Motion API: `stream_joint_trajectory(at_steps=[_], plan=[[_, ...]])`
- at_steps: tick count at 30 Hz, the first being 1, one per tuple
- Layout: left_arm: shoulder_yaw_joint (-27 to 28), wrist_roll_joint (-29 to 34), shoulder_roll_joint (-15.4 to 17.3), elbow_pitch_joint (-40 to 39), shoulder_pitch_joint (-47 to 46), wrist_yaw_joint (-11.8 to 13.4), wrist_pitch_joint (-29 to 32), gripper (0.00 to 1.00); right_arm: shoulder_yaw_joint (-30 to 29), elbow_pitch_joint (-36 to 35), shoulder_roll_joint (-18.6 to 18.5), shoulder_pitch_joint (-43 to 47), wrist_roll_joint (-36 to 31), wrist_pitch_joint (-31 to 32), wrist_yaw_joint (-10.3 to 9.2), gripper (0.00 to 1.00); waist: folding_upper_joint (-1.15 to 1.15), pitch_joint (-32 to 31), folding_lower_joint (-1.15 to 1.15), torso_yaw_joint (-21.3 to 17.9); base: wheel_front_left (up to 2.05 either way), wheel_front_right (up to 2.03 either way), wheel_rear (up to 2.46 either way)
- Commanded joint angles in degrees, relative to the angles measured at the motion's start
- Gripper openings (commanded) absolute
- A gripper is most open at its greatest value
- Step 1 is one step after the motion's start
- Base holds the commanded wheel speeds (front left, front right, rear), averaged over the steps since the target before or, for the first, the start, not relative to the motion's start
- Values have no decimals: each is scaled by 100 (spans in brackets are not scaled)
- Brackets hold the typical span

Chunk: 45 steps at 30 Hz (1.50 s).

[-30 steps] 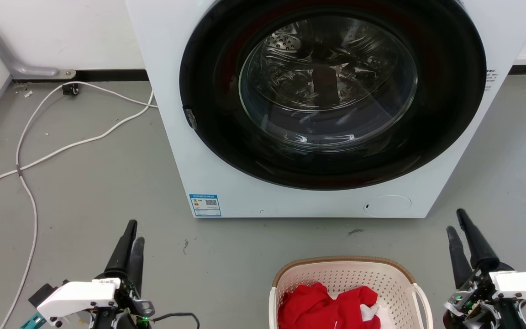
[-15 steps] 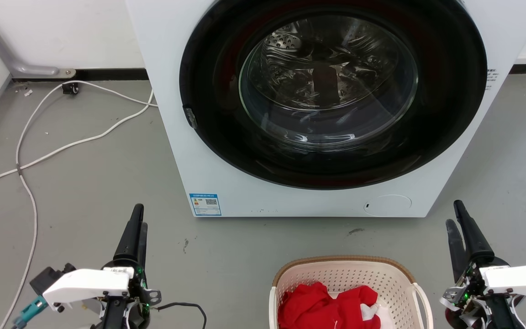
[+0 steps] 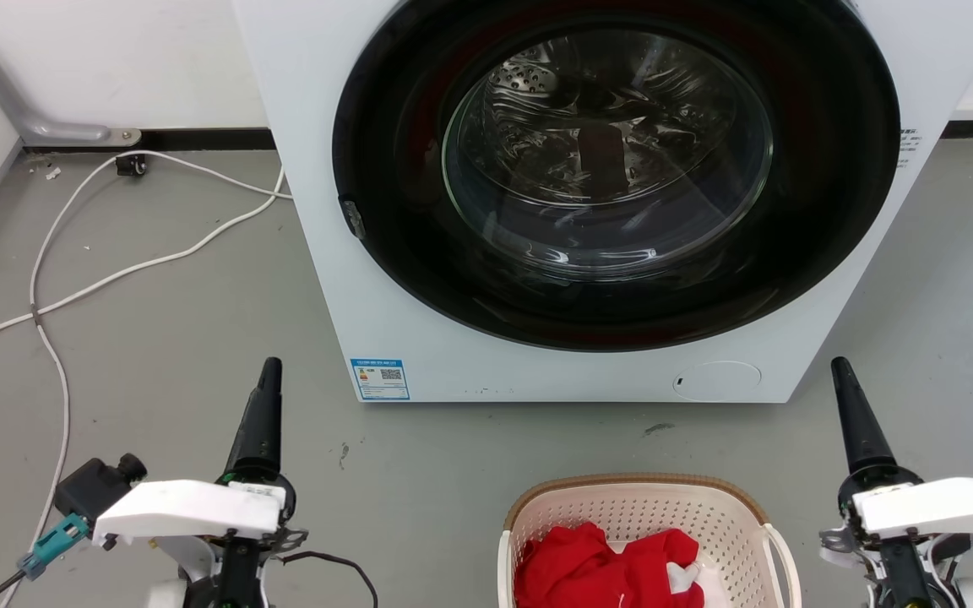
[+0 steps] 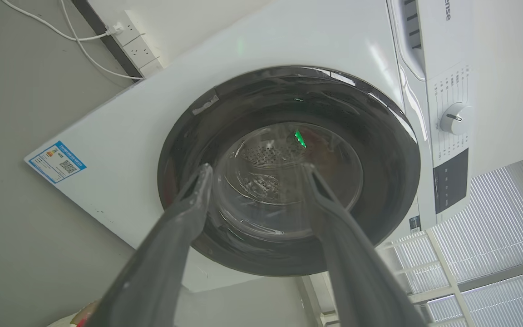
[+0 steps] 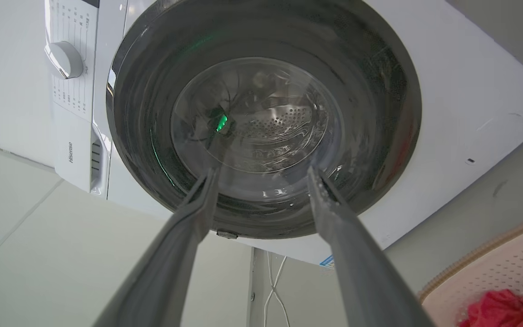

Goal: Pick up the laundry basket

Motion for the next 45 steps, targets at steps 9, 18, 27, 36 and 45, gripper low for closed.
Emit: stream_joint_trajectory(at_steps=[9,18,27,36,45], plan=[[-242,1149,17,-125,-165,150,-221,100,163,-46,-69,-158,-1430,-213,1,100,0,-7,0,9,0,0,0],[-404,1970,12,-93,-194,196,-406,100,303,23,-56,-204,-2323,-402,2,100,0,1,0,19,0,0,0],[-485,2602,7,-32,-191,221,-555,100,330,117,-68,-227,-3247,-549,2,100,0,-2,0,28,0,0,0],[-549,3370,3,66,-192,292,-694,100,357,279,-16,-251,-4039,-692,2,100,0,0,0,38,0,0,0],[-643,3980,-1,206,-188,434,-821,100,304,449,20,-260,-4810,-793,1,100,0,-6,0,39,0,0,0]])
